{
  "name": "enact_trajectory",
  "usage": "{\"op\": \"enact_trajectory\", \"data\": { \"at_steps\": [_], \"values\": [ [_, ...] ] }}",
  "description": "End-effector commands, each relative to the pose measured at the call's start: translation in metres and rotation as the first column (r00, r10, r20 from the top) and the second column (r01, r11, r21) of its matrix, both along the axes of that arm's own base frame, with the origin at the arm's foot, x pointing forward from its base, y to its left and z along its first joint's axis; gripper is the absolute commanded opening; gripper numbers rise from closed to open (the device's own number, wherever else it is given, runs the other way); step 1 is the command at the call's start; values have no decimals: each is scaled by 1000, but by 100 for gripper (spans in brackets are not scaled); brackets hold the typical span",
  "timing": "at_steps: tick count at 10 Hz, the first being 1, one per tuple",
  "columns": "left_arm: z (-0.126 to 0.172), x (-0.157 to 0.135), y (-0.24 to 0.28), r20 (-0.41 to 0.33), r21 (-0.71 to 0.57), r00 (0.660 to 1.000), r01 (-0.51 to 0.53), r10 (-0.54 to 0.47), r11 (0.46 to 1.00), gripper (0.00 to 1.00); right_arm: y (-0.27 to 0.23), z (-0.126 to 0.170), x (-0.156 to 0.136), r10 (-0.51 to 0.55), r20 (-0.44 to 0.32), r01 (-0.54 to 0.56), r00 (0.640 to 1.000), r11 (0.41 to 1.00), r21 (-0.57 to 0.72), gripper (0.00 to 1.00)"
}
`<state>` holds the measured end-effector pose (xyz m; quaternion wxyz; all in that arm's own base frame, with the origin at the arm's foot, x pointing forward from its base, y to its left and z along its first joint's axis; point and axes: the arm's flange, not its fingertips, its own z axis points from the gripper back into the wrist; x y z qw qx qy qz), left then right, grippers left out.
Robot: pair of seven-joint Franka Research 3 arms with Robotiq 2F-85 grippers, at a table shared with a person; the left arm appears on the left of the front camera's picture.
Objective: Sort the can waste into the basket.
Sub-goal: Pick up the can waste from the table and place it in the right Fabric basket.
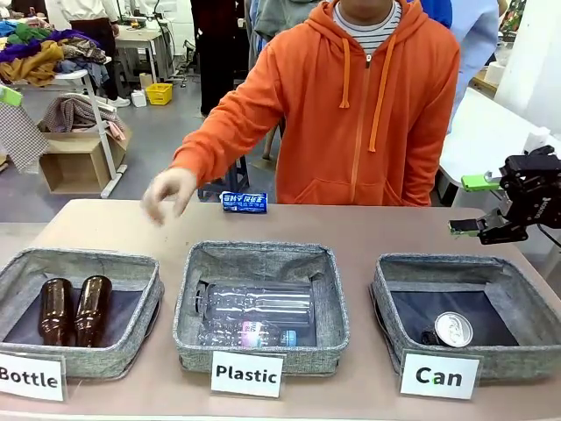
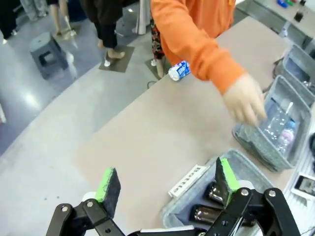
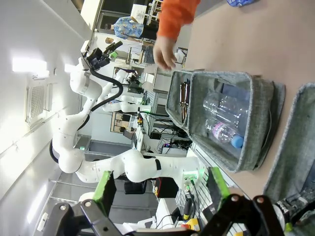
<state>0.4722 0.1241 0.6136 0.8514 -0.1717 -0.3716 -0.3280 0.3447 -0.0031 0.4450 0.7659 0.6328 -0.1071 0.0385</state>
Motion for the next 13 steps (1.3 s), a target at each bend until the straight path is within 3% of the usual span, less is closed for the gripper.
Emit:
{"op": "enact_trajectory", "data": {
  "at_steps": [1, 3, 6, 8, 10, 11, 13],
  "values": [
    [0, -18, 20, 12, -27, 1000, -26, 26, 999, 100, 3, 4, 0, -4, -7, 4, 1000, 1000, 18, 100],
    [-12, -30, 22, 19, -41, 999, -51, 51, 998, 100, 3, 4, 0, -4, -7, 4, 1000, 1000, 18, 100],
    [1, -12, -30, 27, 120, 997, -70, 67, 990, 100, 3, 4, 0, -4, -7, 4, 1000, 1000, 18, 100],
    [12, 31, -97, 36, 290, 999, 2, -13, 957, 100, 3, 4, 0, -4, -7, 4, 1000, 1000, 18, 100],
    [7, 92, -185, 58, 466, 984, 124, -170, 876, 100, 3, 4, 0, -4, -7, 4, 1000, 1000, 18, 100],
    [-4, 118, -224, 63, 534, 968, 171, -241, 828, 100, 3, 4, 0, -4, -7, 4, 1000, 1000, 18, 100],
    [-33, 176, -300, 36, 607, 900, 326, -435, 724, 100, 3, 4, 0, -4, -7, 4, 1000, 1000, 18, 100]
  ]
}}
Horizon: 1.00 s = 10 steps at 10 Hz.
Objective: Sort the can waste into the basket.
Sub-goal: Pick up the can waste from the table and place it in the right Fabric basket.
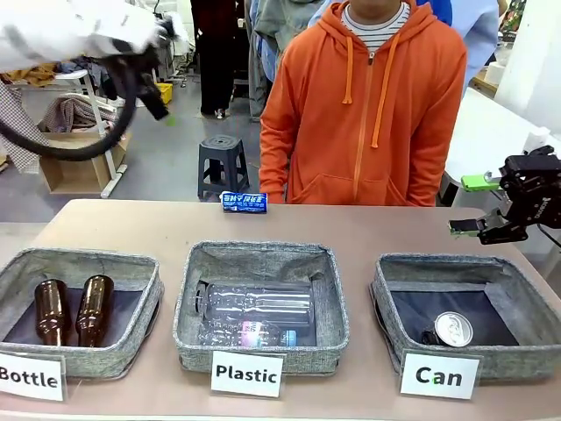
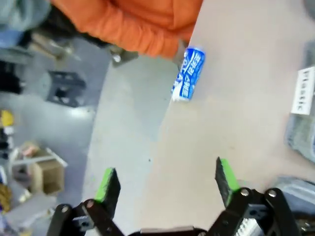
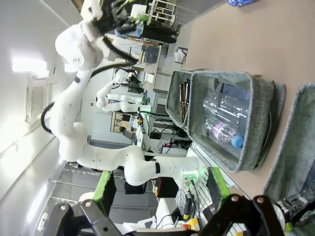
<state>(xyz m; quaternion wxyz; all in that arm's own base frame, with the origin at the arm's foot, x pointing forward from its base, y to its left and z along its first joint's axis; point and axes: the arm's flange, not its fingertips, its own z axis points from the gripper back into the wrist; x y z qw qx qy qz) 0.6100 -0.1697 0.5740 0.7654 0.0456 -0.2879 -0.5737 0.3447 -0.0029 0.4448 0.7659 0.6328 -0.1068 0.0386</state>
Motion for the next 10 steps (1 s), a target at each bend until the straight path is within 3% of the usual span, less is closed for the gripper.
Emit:
{"op": "enact_trajectory", "data": {
  "at_steps": [1, 5, 6, 7, 9, 10],
  "values": [
    [-7, 63, -34, -13, 76, 993, 118, -117, 990, 100, 3, 4, 0, -5, -7, 5, 1000, 1000, 18, 100],
    [-84, 136, -113, -183, 151, 961, 236, -208, 960, 100, 3, 4, 0, -5, -7, 5, 1000, 1000, 18, 100],
    [-101, 146, -119, -218, 138, 938, 302, -269, 943, 100, 3, 4, 0, -5, -7, 5, 1000, 1000, 18, 100],
    [-116, 153, -124, -229, 137, 926, 336, -300, 932, 100, 3, 4, 0, -5, -7, 5, 1000, 1000, 18, 100],
    [-153, 161, -137, -201, 196, 935, 329, -291, 924, 100, 3, 4, 0, -5, -7, 5, 1000, 1000, 18, 100],
    [-166, 163, -141, -235, 197, 923, 354, -306, 914, 100, 3, 4, 0, -5, -7, 5, 1000, 1000, 18, 100]
  ]
}}
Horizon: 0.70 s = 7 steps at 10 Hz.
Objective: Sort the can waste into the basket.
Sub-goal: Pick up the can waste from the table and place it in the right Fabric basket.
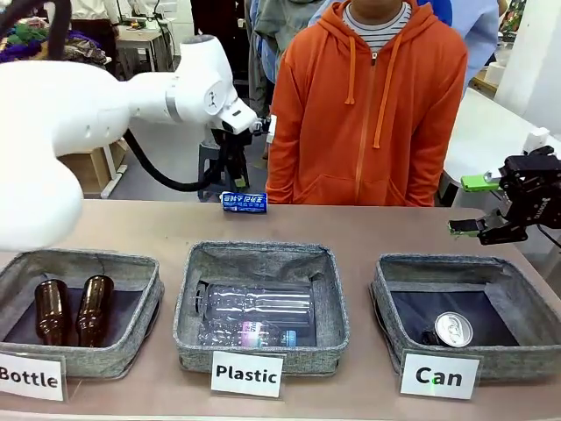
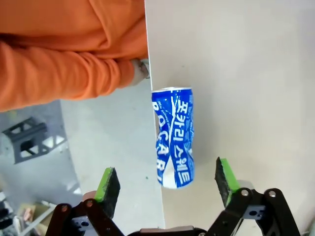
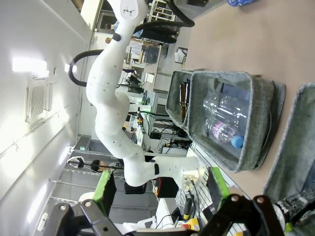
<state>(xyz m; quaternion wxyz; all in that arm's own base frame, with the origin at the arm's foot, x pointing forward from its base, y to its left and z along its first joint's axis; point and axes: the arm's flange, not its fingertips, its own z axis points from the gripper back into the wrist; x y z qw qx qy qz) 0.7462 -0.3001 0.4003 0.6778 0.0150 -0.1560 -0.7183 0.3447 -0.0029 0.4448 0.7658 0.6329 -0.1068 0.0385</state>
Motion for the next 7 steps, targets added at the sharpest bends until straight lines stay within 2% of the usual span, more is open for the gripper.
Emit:
{"op": "enact_trajectory", "data": {
  "at_steps": [1, 2, 4, 7],
  "values": [
    [-2, 27, -13, -13, 64, 1000, 27, -26, 998, 100, 3, 4, 0, -5, -7, 5, 1000, 1000, 18, 100],
    [-7, 29, -14, -44, 39, 997, 63, -61, 997, 100, 3, 4, 0, -5, -7, 5, 1000, 1000, 18, 100],
    [-20, 32, -16, -98, 66, 993, 66, -59, 996, 100, 3, 4, 0, -5, -7, 5, 1000, 1000, 18, 100],
    [-41, 37, -17, -126, 65, 990, 75, -66, 995, 100, 3, 4, 0, -5, -7, 5, 1000, 1000, 18, 100]
  ]
}}
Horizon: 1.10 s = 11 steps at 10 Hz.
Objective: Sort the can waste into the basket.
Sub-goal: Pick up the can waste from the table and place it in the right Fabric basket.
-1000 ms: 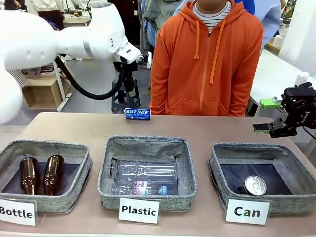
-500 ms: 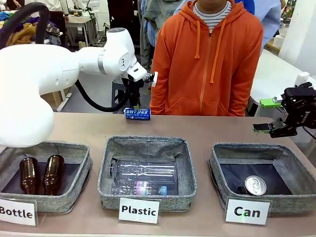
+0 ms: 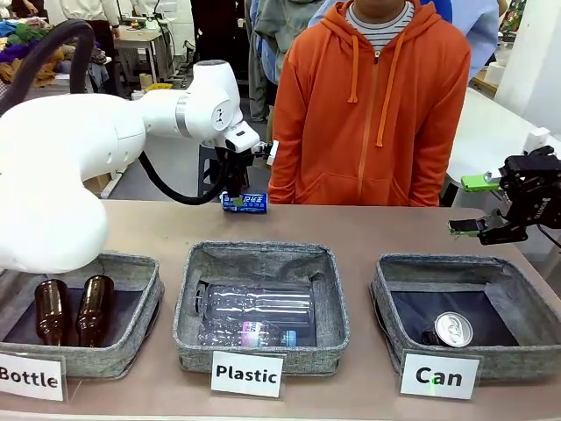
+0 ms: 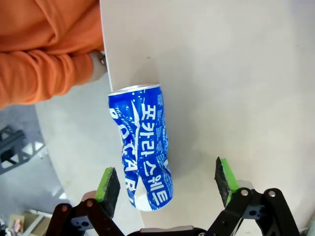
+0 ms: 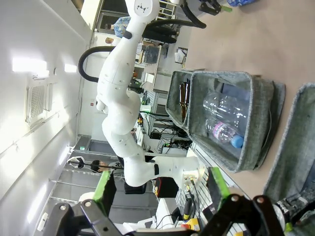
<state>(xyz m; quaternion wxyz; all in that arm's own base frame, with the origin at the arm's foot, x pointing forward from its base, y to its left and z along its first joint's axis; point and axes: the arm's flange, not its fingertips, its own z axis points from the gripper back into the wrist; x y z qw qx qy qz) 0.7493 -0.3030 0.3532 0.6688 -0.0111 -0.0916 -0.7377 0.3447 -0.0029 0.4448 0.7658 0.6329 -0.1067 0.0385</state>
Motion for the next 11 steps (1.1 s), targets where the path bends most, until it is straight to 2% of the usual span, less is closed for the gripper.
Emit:
{"op": "enact_trajectory", "data": {
  "at_steps": [1, 3, 6, 7, 8, 9, 10, 11],
  "values": [
    [0, 36, -16, -4, 13, 1000, 21, -21, 1000, 100, 3, 4, 0, -5, -7, 5, 1000, 1000, 18, 100],
    [-9, 40, -22, 16, 12, 999, 35, -35, 999, 100, 3, 4, 0, -5, -7, 5, 1000, 1000, 18, 100],
    [-17, 44, -23, -9, 29, 1000, 24, -24, 999, 100, 3, 4, 0, -5, -7, 5, 1000, 1000, 18, 100],
    [-18, 45, -23, -9, 34, 1000, 20, -20, 999, 89, 3, 4, 0, -5, -7, 5, 1000, 1000, 18, 100],
    [-19, 45, -22, -3, 47, 1000, 17, -17, 999, 45, 3, 4, 0, -5, -7, 5, 1000, 1000, 18, 100],
    [-22, 44, -22, 6, 58, 1000, 10, -10, 998, 31, 3, 4, 0, -5, -7, 5, 1000, 1000, 18, 100],
    [-24, 44, -23, 7, 62, 1000, 9, -9, 998, 0, 3, 4, 0, -5, -7, 5, 1000, 1000, 18, 100],
    [-24, 44, -23, 8, 65, 1000, 7, -8, 998, 0, 3, 4, 0, -5, -7, 5, 1000, 1000, 18, 100]
  ]
}}
